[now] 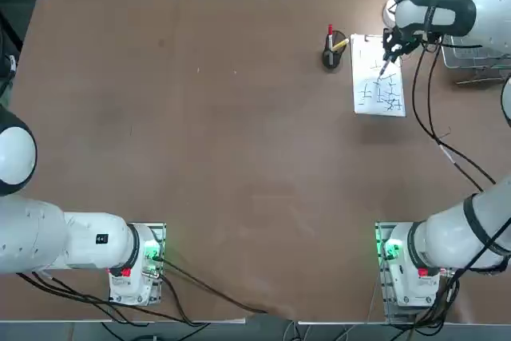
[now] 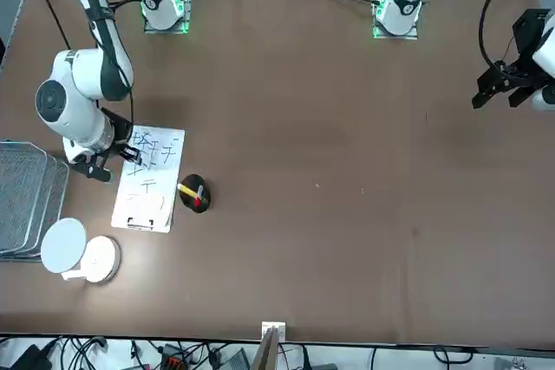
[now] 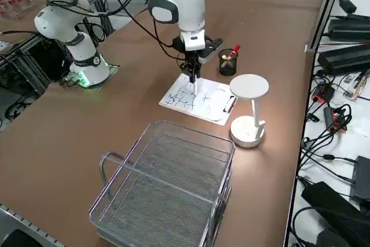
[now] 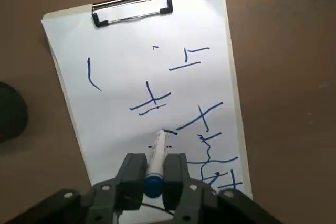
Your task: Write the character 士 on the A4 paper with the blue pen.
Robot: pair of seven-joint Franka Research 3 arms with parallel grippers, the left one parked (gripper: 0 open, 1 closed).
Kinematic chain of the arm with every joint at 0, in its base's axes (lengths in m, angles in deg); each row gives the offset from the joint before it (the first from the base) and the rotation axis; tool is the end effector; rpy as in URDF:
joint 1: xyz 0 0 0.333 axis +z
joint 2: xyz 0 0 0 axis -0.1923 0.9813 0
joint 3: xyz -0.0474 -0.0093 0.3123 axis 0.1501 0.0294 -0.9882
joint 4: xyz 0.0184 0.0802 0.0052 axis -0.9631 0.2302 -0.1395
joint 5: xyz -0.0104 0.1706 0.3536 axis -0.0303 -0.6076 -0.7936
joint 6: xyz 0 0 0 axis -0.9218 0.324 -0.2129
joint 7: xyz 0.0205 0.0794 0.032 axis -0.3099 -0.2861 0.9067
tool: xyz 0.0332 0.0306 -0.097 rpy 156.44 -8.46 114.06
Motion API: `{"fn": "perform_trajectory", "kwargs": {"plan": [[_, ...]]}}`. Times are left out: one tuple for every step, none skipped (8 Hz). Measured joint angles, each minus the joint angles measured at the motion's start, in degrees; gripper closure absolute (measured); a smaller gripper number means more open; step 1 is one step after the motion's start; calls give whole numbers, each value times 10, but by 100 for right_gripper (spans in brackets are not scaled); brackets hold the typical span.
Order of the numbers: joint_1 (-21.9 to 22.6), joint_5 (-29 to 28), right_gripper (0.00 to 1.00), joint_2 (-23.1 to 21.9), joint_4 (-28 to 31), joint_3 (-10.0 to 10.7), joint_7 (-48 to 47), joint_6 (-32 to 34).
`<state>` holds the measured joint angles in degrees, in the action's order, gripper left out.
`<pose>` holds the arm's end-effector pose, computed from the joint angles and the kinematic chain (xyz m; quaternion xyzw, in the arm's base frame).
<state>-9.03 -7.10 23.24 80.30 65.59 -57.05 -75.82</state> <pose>0.5724 0.0218 0.2950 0.9908 -0.1348 -0.0148 0.0032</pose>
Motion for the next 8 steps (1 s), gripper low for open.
{"fn": "perform_trajectory", "kwargs": {"plan": [[1, -2, 79, 0, 0, -1, 0, -1], [1, -8, 79, 0, 0, -3, 0, -3], [2, -17, 79, 1, 0, -8, 0, -7], [3, -24, 79, 2, 0, -12, -1, -10], [3, -26, 79, 2, 0, -13, -4, -12], [3, -26, 79, 2, 0, -14, -8, -14], [4, -27, 79, 3, 0, -20, -13, -15], [4, -27, 79, 3, 0, -23, -15, -15]]}}
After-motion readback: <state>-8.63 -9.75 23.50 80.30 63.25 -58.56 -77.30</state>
